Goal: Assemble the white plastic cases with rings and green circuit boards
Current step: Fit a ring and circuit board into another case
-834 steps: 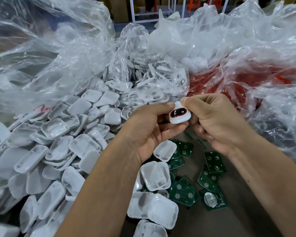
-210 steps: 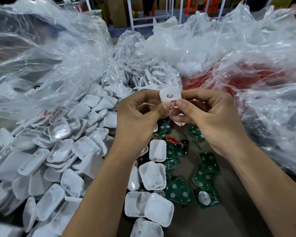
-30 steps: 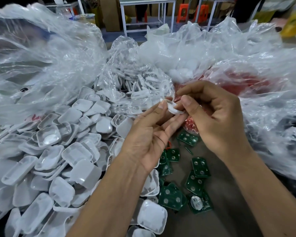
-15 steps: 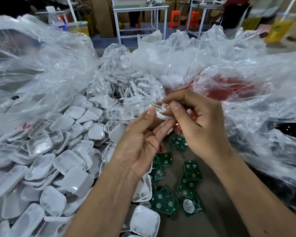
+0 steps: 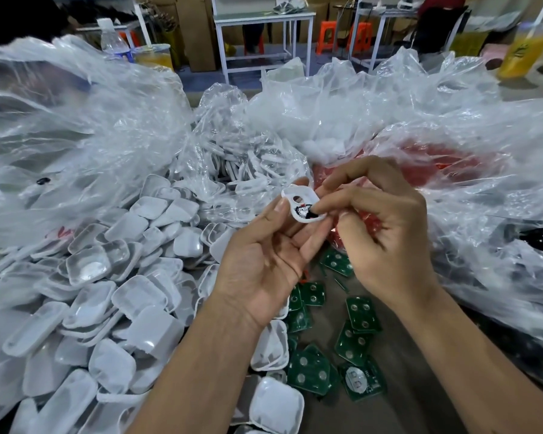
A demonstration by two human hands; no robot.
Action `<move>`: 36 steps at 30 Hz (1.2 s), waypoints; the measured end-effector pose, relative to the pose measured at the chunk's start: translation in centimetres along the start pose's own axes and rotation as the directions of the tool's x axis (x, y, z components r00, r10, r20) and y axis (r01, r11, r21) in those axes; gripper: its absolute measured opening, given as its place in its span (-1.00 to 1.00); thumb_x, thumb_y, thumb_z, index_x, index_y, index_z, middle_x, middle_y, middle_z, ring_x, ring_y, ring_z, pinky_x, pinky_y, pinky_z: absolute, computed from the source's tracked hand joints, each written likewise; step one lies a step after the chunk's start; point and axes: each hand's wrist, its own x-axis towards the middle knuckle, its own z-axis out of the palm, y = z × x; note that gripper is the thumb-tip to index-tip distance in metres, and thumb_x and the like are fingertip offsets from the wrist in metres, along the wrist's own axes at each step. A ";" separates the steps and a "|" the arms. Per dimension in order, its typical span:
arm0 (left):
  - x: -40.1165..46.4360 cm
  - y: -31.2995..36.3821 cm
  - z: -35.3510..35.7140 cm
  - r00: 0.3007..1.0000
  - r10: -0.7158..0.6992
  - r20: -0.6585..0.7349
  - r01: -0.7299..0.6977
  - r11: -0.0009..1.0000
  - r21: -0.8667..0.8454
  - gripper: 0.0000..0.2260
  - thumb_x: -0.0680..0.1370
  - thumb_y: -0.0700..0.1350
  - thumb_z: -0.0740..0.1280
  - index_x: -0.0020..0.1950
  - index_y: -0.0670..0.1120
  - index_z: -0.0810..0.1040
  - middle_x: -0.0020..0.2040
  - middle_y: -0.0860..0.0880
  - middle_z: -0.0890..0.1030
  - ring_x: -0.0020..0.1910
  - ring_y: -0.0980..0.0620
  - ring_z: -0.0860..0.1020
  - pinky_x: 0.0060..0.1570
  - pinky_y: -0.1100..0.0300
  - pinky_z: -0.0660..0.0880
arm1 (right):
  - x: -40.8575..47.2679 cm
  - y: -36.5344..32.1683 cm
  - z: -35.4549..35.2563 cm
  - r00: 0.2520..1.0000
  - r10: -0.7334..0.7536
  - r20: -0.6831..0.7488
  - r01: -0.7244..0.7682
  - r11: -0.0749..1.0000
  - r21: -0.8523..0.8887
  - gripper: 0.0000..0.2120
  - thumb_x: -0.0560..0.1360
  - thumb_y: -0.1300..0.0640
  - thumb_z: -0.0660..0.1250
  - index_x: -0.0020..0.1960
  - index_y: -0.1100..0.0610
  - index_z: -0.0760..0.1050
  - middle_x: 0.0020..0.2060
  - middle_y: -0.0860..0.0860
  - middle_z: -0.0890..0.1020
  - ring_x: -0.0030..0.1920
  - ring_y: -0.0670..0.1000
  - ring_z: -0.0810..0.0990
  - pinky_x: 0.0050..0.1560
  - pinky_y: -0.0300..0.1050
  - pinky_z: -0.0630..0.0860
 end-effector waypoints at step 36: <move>0.4 0.6 -0.9 0.931 0.105 0.349 -0.198 0.950 0.241 -0.58 0.55 -0.17 0.32 0.42 -0.08 0.56 0.41 -0.11 0.58 -0.15 -0.05 0.46 -0.17 0.06 0.60 | -0.6 -1.5 1.9 0.768 0.551 0.327 -0.623 0.523 0.582 -0.66 0.58 -0.09 0.38 -0.15 0.19 0.62 -0.37 0.16 0.61 -0.56 0.03 0.46 -0.58 -0.30 0.27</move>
